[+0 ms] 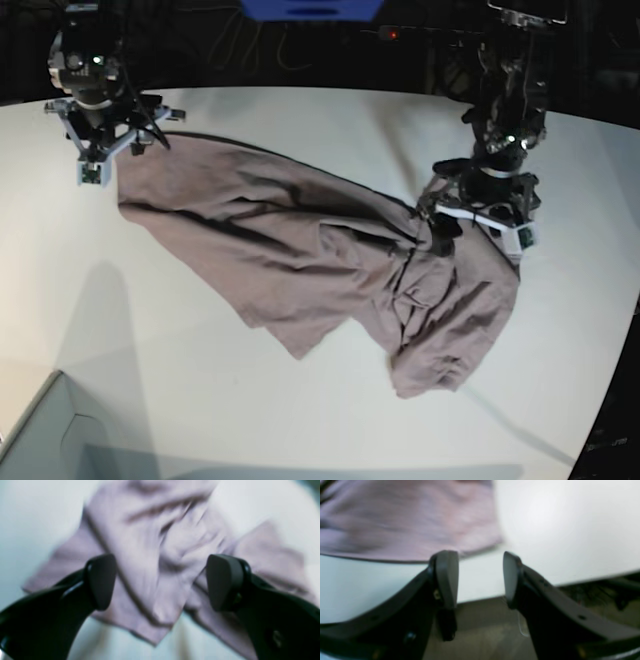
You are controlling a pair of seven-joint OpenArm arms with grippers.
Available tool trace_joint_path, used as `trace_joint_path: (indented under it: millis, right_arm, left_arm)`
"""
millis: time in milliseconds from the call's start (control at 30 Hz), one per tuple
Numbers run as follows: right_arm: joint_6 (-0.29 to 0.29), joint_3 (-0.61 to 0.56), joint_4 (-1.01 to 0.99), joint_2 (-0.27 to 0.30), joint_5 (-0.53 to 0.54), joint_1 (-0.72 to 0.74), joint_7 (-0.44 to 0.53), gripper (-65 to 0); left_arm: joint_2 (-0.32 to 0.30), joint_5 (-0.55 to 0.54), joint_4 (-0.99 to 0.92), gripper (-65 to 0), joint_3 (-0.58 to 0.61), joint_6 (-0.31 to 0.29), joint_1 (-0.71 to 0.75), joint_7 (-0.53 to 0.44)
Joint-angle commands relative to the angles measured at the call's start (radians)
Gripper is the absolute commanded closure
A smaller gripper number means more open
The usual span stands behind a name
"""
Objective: Layout the t-shirt on the table in an organized manner, then fold the t-shirt properly
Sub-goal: 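Release the t-shirt and raise the left gripper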
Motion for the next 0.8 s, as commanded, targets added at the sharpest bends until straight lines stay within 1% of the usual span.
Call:
trace_joint_path:
  millis: [0,133,367,433,467,500,633,767]
  right_arm:
    - [0.006,-0.002,0.015,0.006,-0.005,-0.003,0.015,-29.1]
    - [0.006,-0.014,0.015,0.006,-0.005,-0.001,0.013,-29.1]
    - [0.006,-0.014,0.015,0.006,-0.005,0.0,0.013,-29.1]
    - [0.006,-0.014,0.015,0.006,-0.005,0.0,0.013,-29.1]
    - [0.006,-0.014,0.015,0.006,-0.005,0.0,0.013,-29.1]
    - [0.006,-0.014,0.015,0.006,-0.005,0.0,0.013,-29.1]
    - [0.006,-0.014,0.015,0.006,-0.005,0.0,0.013,-29.1]
    - [0.006,-0.014,0.015,0.006,-0.005,0.0,0.013,-29.1]
  left_arm:
    - [-0.004,0.002,-0.009,-54.3,-0.004,-0.008,-0.018,-0.026]
    - [0.009,0.002,-0.098,-54.3,-0.004,-0.008,-0.03,-0.027]
    - [0.015,0.004,-0.112,-53.8,-0.004,-0.008,-0.033,-0.024]
    - [0.015,0.004,-0.112,-51.3,-0.003,-0.008,-0.045,-0.024]
    - [0.016,0.004,-0.113,-48.3,-0.003,-0.008,-0.05,-0.024]
    - [0.016,0.004,-0.113,-43.6,-0.003,-0.008,-0.051,-0.024]
    - [0.016,-0.004,-0.113,-21.7,-0.004,-0.008,-0.053,-0.024]
    - [0.016,-0.003,-0.113,-3.1,-0.009,-0.008,-0.053,-0.024]
